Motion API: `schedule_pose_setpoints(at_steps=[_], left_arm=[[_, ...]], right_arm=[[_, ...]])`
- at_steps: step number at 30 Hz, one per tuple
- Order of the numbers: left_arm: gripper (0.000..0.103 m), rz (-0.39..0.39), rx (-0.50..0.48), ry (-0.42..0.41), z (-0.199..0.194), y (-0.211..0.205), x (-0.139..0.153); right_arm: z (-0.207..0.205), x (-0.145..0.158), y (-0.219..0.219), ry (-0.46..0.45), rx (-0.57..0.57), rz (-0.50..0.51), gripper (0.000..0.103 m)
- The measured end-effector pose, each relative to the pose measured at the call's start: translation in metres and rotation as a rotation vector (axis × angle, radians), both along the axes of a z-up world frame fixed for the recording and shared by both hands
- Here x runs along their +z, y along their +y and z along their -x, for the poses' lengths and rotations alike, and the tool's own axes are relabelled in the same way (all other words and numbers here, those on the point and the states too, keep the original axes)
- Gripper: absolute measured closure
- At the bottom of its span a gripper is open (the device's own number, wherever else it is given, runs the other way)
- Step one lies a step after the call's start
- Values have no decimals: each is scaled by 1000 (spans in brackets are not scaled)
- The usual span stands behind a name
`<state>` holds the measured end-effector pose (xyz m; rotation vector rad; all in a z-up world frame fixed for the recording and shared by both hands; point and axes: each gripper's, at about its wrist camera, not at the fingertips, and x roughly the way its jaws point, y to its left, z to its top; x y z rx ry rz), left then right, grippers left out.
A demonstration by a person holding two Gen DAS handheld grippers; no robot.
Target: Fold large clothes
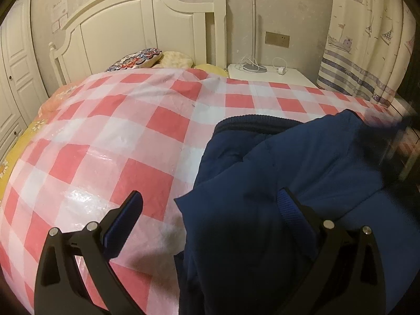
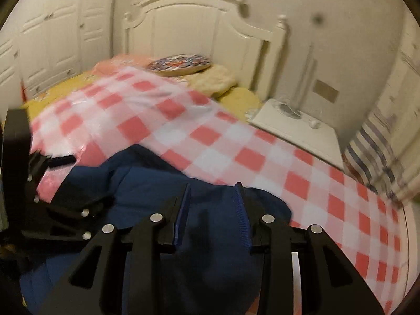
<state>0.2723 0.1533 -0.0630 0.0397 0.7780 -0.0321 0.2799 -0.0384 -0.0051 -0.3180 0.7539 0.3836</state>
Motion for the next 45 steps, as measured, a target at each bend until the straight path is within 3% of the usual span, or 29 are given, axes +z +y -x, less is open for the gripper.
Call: schedule_pose_setpoints(at_steps=[1,2,5,8,10,11,12,14,15,17,19,23,26,28,30,32,35,38,41,45], left_arm=[[2,-2,2,4,-1,1,-1],[2,7,-2,12,-1,1,-2],[2,10,0,17,-2,2,-3],[2,21,-1,18,-2,4,-3],[2,25,0,16,-1,5,-3],[2,24,1,15,-1,4,-3],[2,21,-3,15,0,3,-3],[2,-19,4,1,3,-2,-1],[2,-48,10,-4,5,-5,1],[2,-115,41,-16,16,-9,12],[2,-145,80,-61,37,-6,28],[2,-115,65,-130,93,5,46],[2,-131,42,-60,112,4,13],[2,-51,83,-78,123,14,1],[2,-17,98,-55,124,21,-1],[2,-56,96,-56,127,17,2],[2,-99,107,-68,130,12,2],[2,-87,122,-71,134,12,-1],[2,-100,130,-82,137,12,-2],[2,-73,127,-77,138,16,-4]], right_arm=[[-8,-23,7,125,20,63,68],[-9,-39,11,136,32,79,68],[0,-23,1,162,3,7,68],[43,5,-8,51,4,-58,68],[76,12,-13,-6,46,-69,57],[95,9,-13,-19,68,-57,42],[108,-4,-9,-2,91,-22,33],[128,-25,-6,-58,97,23,33],[127,-26,-8,-35,92,4,33],[122,-16,-14,27,71,-32,33],[145,2,-12,-20,102,-13,33],[189,4,-11,-121,166,40,32],[192,-31,-26,-61,142,-39,27],[185,-46,-39,-28,130,-141,25],[184,-44,-40,-9,137,-134,25],[187,-31,-37,-12,125,-102,25],[210,-18,-34,-126,176,-90,25],[214,-37,-21,-126,200,10,25],[208,-51,-36,-41,162,-110,23],[211,-39,-38,-38,164,-86,23]])
